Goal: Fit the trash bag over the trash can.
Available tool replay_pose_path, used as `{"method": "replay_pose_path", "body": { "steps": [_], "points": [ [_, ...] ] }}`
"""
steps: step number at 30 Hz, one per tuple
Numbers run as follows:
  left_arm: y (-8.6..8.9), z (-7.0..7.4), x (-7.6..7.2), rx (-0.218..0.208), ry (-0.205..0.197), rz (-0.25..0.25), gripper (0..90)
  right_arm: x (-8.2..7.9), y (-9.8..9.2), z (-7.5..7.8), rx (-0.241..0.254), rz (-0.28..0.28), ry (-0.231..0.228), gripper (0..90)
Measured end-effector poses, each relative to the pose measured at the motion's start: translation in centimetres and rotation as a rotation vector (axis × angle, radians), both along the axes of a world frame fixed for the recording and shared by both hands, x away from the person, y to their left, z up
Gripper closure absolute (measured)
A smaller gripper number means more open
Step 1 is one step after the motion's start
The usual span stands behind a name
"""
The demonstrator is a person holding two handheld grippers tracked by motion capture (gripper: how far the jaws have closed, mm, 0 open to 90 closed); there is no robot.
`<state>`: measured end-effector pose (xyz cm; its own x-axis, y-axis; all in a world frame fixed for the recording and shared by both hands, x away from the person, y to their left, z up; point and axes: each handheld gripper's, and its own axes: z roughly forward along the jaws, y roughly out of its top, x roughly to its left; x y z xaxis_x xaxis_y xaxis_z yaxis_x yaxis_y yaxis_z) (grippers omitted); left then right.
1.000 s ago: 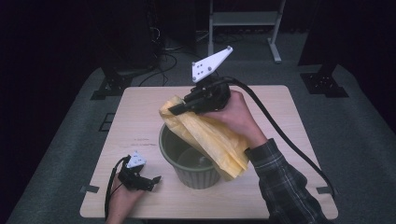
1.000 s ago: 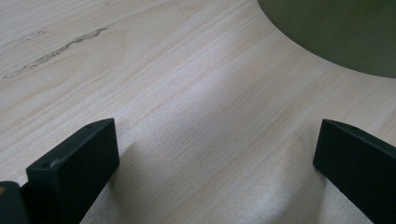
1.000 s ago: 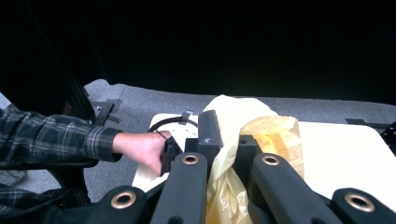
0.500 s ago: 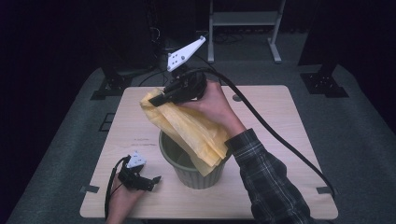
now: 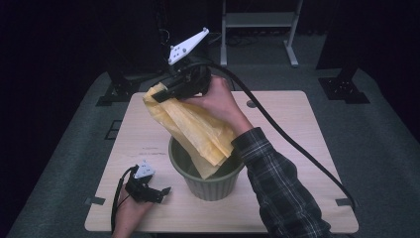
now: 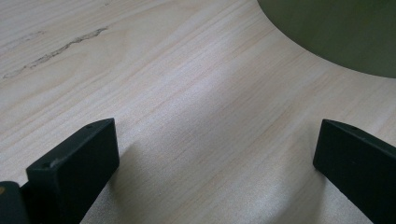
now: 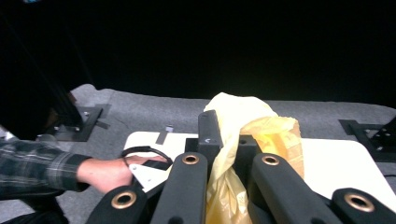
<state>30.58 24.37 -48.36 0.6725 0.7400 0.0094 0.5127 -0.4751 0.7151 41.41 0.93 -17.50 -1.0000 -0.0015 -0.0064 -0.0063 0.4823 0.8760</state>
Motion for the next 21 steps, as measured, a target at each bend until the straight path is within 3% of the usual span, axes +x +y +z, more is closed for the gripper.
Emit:
{"method": "replay_pose_path", "body": {
  "steps": [5, 9, 15, 21],
  "points": [
    [0.0, 0.0, 0.0, 0.0, -0.001, 0.0, 0.0, 0.7, 0.5, -0.4, -0.014, -0.012, -0.02, 86.9],
    [0.0, 0.0, 0.0, 0.001, -0.001, -0.001, 0.0, 1.2, 0.5, -0.8, -0.021, -0.008, 0.012, 86.9],
    [0.0, 0.0, 0.0, 0.0, 0.0, -0.001, 0.0, -0.6, 0.0, -2.1, -0.084, 0.024, 0.017, 86.8],
    [0.0, 0.0, 0.0, 0.005, -0.001, -0.004, 0.0, -1.7, -2.3, -3.3, -0.115, 0.014, 0.028, 86.8]
  ]
}}
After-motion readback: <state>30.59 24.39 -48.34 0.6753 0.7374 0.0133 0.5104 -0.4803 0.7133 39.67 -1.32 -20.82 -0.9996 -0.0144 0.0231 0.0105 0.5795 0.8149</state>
